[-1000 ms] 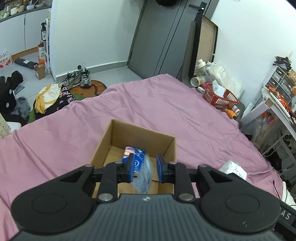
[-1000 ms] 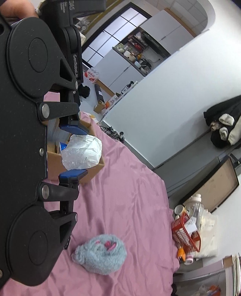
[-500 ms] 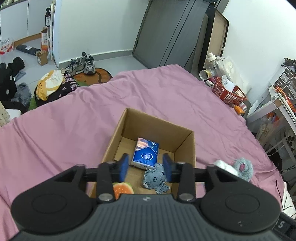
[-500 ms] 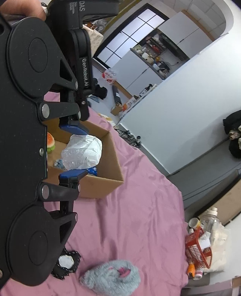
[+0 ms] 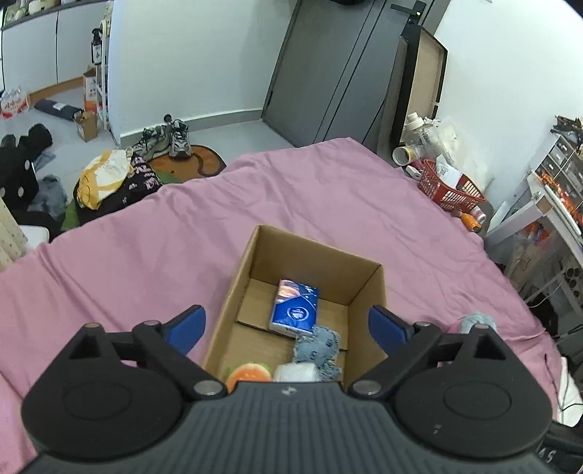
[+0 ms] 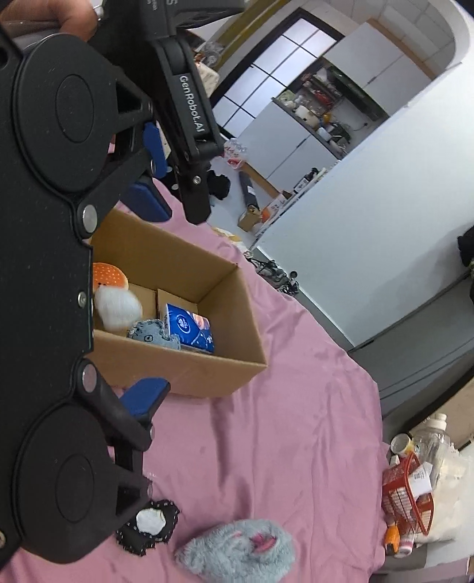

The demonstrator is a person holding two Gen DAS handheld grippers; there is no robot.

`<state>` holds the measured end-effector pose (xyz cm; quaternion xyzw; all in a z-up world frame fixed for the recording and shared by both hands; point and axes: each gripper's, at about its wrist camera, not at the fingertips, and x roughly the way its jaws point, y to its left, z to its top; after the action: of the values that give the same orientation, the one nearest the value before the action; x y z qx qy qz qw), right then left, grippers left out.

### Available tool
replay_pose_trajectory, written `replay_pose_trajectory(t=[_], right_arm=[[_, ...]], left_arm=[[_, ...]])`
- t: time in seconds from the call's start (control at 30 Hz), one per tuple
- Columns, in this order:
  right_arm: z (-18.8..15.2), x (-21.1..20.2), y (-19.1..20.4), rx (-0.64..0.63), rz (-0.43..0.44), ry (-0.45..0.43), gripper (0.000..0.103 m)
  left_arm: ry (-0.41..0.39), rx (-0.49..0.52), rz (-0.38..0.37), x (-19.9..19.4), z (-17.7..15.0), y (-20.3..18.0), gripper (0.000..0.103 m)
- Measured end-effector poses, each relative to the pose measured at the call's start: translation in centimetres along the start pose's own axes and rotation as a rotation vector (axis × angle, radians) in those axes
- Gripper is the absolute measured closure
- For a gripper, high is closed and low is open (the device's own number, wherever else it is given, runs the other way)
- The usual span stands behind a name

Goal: Organize soft objects
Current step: 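Move both tools toward the black sequined bag beside the grey plush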

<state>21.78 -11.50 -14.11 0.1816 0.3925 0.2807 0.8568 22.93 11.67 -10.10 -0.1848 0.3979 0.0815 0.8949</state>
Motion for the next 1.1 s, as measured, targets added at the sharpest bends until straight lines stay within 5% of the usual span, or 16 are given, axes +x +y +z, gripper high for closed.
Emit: replay_pose_trajectory(t=[0.27, 1.1], right_arm=[[0.3, -1.7, -1.6, 0.029, -0.06, 0.03, 0.003], [1.8, -9.1, -9.8, 0.195, -0.048, -0.024, 0.0]], left_arm=[[0.001, 0.008, 0.002, -1.2, 0.0, -1.6, 0.008], [-0.042, 0.091, 0.014, -3.9, -3.0, -11.0, 0.008]])
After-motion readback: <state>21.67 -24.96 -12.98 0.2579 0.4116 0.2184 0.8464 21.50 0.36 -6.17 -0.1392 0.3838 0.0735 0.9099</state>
